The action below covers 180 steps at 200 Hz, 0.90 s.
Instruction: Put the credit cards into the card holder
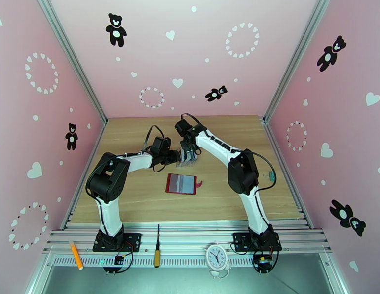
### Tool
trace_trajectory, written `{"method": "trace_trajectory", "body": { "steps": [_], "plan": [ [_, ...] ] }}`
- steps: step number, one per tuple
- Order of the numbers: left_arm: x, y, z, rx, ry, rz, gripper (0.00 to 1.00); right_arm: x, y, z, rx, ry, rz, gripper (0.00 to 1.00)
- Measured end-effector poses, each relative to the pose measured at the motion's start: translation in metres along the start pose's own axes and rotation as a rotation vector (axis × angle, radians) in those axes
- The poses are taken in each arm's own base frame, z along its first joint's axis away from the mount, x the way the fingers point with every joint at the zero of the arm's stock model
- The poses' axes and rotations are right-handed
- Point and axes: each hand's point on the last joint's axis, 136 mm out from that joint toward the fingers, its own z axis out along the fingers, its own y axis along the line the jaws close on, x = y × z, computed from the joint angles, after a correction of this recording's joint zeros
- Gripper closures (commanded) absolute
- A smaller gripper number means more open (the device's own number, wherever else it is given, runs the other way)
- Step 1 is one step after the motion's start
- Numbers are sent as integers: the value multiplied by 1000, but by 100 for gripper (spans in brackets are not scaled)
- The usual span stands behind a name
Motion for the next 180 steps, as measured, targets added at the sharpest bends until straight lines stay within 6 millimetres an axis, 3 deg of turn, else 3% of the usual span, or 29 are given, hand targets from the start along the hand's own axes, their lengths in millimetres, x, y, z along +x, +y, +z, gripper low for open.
{"method": "trace_trajectory", "body": {
  "steps": [180],
  "plan": [
    [0,0,0,1,0,0,60,2,-12,-6,100,12,-38,91]
  ]
}}
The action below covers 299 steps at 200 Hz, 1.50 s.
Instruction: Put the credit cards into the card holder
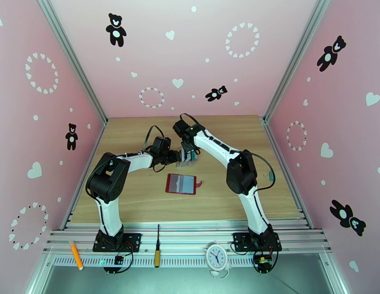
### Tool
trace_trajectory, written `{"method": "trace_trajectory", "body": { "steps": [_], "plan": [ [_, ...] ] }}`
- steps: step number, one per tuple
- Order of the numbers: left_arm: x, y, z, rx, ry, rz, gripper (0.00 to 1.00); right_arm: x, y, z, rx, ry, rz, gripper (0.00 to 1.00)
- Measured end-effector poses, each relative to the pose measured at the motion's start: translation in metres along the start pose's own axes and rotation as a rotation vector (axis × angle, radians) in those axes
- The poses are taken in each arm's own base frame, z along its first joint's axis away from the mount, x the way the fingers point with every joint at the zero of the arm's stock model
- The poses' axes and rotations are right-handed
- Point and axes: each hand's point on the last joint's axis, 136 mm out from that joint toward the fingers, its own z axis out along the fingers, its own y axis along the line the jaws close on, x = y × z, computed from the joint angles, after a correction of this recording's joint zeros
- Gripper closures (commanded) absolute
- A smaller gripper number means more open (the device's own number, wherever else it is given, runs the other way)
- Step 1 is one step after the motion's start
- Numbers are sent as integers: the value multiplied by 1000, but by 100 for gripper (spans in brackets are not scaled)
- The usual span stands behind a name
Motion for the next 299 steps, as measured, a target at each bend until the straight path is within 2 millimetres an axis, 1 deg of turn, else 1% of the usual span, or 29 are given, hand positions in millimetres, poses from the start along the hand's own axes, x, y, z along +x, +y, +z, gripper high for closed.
{"method": "trace_trajectory", "body": {
  "steps": [15,69,93,125,197,238,281,299],
  "plan": [
    [0,0,0,0,0,0,60,0,4,-1,-9,-4,-3,92],
    [0,0,0,0,0,0,60,-5,24,-8,-70,-27,-11,93],
    [0,0,0,0,0,0,60,-5,27,-7,-83,-24,-10,93],
    [0,0,0,0,0,0,60,-4,25,1,-90,-9,3,93],
    [0,0,0,0,0,0,60,-4,26,4,-152,3,49,88],
    [0,0,0,0,0,0,60,8,25,18,-160,43,53,86],
    [0,0,0,0,0,0,60,12,28,23,-170,52,57,85],
    [0,0,0,0,0,0,60,12,29,23,-174,48,61,84]
  ]
}}
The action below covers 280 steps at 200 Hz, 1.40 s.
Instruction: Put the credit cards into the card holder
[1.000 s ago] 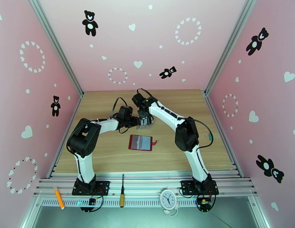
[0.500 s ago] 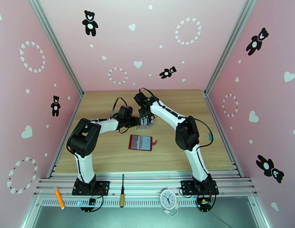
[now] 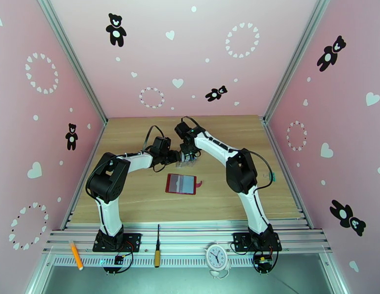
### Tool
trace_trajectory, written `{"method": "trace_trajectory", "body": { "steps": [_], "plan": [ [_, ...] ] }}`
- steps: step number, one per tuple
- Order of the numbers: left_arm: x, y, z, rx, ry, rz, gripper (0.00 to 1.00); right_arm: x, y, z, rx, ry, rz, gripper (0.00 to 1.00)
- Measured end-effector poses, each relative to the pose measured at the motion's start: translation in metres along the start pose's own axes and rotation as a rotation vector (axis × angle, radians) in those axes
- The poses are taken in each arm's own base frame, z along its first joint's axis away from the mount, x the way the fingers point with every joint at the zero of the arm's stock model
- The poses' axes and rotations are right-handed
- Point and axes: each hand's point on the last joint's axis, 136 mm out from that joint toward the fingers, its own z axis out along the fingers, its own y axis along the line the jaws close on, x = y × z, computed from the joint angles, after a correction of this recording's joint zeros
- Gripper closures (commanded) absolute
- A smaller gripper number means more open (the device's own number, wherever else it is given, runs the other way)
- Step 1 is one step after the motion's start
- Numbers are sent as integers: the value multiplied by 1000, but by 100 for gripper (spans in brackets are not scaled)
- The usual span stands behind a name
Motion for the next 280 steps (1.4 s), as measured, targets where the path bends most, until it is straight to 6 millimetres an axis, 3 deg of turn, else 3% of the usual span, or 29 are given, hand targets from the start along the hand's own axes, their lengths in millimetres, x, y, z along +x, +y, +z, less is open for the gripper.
{"method": "trace_trajectory", "body": {
  "steps": [280],
  "plan": [
    [0,0,0,1,0,0,60,13,-4,-16,16,-8,38,83]
  ]
}}
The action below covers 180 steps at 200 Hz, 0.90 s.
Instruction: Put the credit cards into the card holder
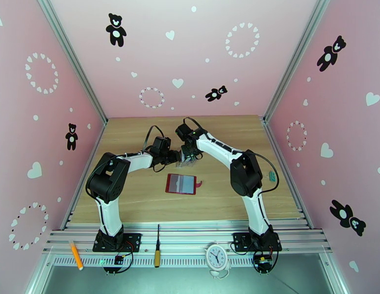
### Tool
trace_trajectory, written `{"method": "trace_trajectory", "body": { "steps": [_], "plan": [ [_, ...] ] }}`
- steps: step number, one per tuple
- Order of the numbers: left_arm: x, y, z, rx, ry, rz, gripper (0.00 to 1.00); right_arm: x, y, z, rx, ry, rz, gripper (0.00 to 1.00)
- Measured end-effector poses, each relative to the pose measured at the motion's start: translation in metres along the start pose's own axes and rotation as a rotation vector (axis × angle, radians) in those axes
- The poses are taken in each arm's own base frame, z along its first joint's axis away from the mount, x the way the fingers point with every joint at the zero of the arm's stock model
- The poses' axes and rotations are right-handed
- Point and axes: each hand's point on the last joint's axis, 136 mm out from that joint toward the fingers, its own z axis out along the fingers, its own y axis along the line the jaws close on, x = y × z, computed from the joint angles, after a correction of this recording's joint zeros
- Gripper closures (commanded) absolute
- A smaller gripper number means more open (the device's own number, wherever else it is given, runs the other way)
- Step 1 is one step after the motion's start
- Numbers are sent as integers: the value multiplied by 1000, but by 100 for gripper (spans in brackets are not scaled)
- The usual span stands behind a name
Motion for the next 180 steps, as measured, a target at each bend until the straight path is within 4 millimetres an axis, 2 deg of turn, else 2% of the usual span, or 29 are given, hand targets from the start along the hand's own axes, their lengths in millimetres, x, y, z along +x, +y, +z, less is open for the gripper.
{"method": "trace_trajectory", "body": {
  "steps": [180],
  "plan": [
    [1,0,0,-1,5,-1,60,4,4,-3,-2,3,-7,78]
  ]
}}
